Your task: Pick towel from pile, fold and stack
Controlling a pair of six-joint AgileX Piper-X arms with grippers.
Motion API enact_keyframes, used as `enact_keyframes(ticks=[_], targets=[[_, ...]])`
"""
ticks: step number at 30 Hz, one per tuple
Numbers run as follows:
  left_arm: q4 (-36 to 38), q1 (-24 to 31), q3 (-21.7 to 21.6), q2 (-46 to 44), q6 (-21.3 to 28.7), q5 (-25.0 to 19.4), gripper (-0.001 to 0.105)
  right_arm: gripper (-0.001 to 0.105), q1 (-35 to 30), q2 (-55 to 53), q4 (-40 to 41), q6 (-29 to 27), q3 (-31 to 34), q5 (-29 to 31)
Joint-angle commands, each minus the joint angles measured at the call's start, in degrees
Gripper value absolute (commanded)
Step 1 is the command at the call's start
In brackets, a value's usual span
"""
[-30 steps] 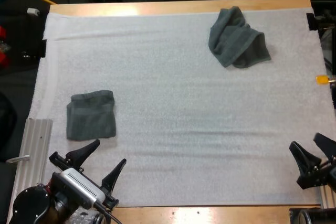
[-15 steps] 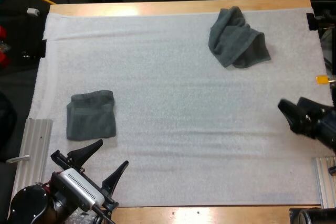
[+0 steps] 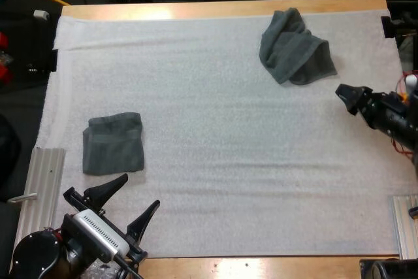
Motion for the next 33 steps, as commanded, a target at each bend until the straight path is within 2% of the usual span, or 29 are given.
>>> enact_keyframes(ticks=[1,6,10,15,22,33], targets=[[-1.1,-0.3,-0.4,0.1,-0.6,0.6,0.065,0.062,0.9,1.2,-2.0,0.3,-1.0,0.9],[-1.1,-0.3,-0.4,0.1,-0.6,0.6,0.065,0.062,6.1,6.4,-4.8,1.2,-2.2,9.6],[-1.1,-0.3,-0.4,0.1,-0.6,0.6,0.065,0.062,9.8,11.6,-8.1,4.0,-3.5,15.9],[-0.9,-0.3,-0.4,0.1,-0.6,0.6,0.065,0.062,11.2,18.8,-11.8,7.3,-5.9,17.3],[1.0,-0.3,-0.4,0.1,-1.6,0.7,0.065,0.062,11.2,28.8,-13.3,7.4,-12.0,18.4],[3.7,-0.3,0.0,0.1,-1.6,1.0,0.065,0.062,11.2,46.5,-14.0,7.8,-24.3,25.8]])
